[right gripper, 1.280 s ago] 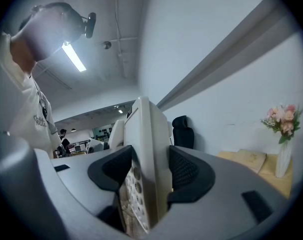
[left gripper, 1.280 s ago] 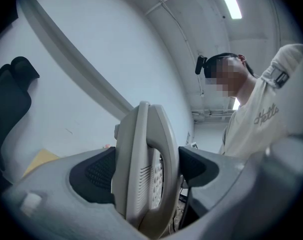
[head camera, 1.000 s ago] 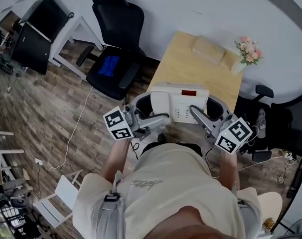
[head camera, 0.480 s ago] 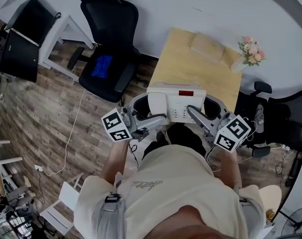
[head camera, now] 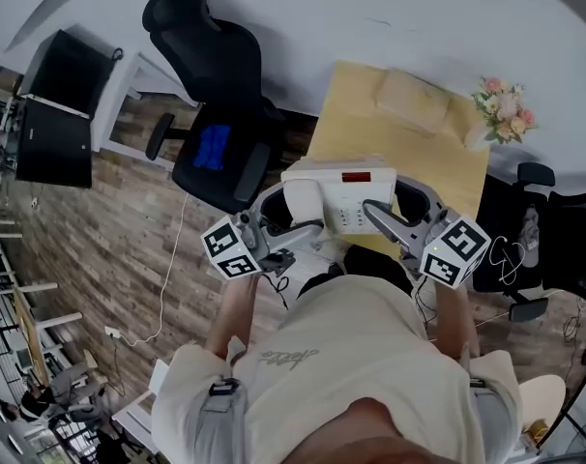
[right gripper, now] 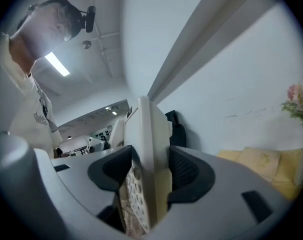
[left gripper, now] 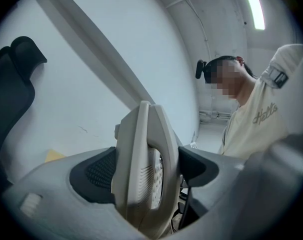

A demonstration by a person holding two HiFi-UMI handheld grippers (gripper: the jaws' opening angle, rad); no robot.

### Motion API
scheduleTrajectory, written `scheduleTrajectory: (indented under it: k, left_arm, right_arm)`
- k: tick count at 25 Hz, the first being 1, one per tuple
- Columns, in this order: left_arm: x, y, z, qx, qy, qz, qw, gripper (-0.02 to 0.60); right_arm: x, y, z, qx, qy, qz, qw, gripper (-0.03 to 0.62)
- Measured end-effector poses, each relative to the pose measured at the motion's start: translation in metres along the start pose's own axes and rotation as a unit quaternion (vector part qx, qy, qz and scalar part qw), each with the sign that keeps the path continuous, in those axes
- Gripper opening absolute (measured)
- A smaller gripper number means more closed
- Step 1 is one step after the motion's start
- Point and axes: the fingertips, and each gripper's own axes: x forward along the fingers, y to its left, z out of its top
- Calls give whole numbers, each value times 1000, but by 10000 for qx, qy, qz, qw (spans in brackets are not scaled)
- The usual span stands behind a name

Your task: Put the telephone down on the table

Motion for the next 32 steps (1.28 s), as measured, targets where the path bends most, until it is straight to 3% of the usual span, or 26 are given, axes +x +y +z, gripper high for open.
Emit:
scheduleTrajectory:
  k: [8,16,21,32]
  left_arm:
    - [80,43,8,97,382,-201,9990,380]
    - [128,68,-7,-144,763,-606,9951,380]
    - [134,81,-20,-478,822,-797,9923,380]
    - [130,125,-45,-960,1456,-1222,9771,382]
  right_arm:
    - [-18,-82,21,318,-453,-194,9983,218]
    - [-39,-128,14,713,-538,-671,9937,218]
    - [-41,-138,2,895,-473,-1004,9898,218]
    - [-19,-157,-32,1433,-100,-1645,9759,218]
